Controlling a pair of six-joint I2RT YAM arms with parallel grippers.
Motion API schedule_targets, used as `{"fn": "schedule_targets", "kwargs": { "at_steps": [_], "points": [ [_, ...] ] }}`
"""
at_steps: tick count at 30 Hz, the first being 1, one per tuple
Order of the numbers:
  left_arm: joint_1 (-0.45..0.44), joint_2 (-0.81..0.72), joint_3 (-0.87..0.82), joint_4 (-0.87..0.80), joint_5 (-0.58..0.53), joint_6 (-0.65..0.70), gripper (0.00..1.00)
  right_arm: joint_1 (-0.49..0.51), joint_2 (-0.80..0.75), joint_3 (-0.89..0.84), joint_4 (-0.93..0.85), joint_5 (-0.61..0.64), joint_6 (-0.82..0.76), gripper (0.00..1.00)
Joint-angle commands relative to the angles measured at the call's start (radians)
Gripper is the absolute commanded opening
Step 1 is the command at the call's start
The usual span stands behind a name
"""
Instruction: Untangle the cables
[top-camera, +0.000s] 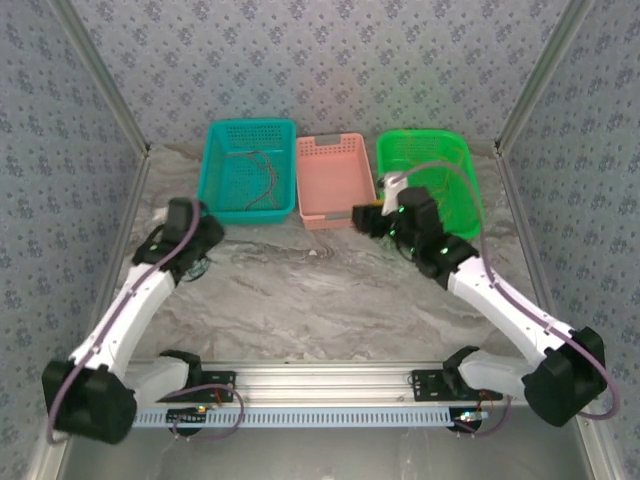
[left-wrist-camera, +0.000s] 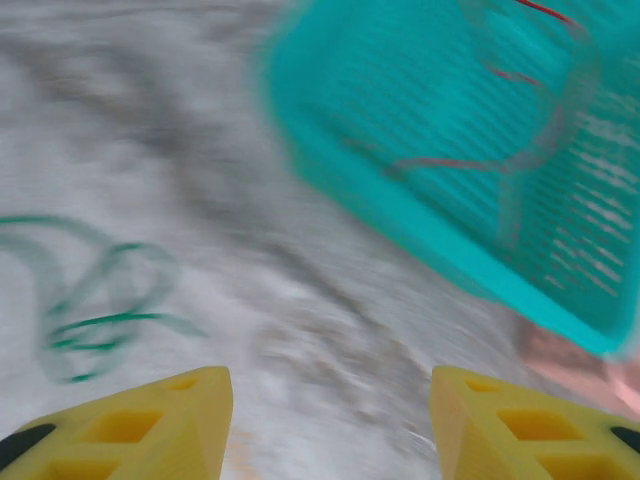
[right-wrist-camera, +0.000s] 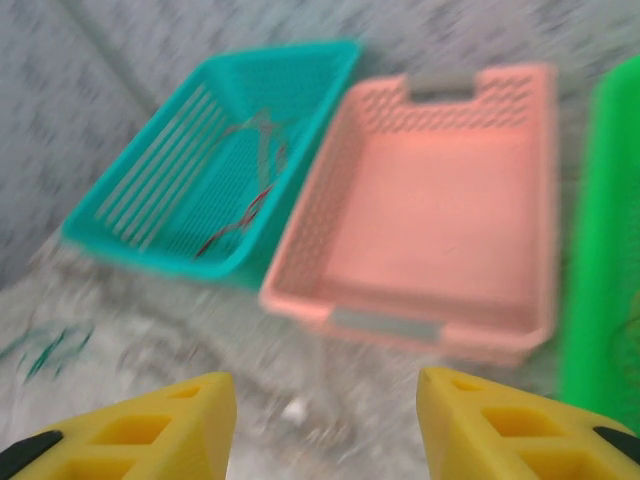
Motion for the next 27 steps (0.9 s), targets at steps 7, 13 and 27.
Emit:
{"fn": "schedule_targets", "kwargs": {
  "at_steps": [7,13,27],
  "points": [
    [0.361,-0.004,-0.128,-0.102,0.262,-0.007,0.66,0.329,0.111,-0.017,0.045,0.146,0.017,0.51],
    [0.368,0.047,-0.175,0.045,0.385,-0.117,0.62,0.396,0.167,0.004,0.066,0.166,0.012,0.5],
    [0.525,0.154,-0.055,-0.142,0.154,-0.116,0.83,0.401,0.183,-0.004,0.077,0.14,0.011,0.49]
  ]
}}
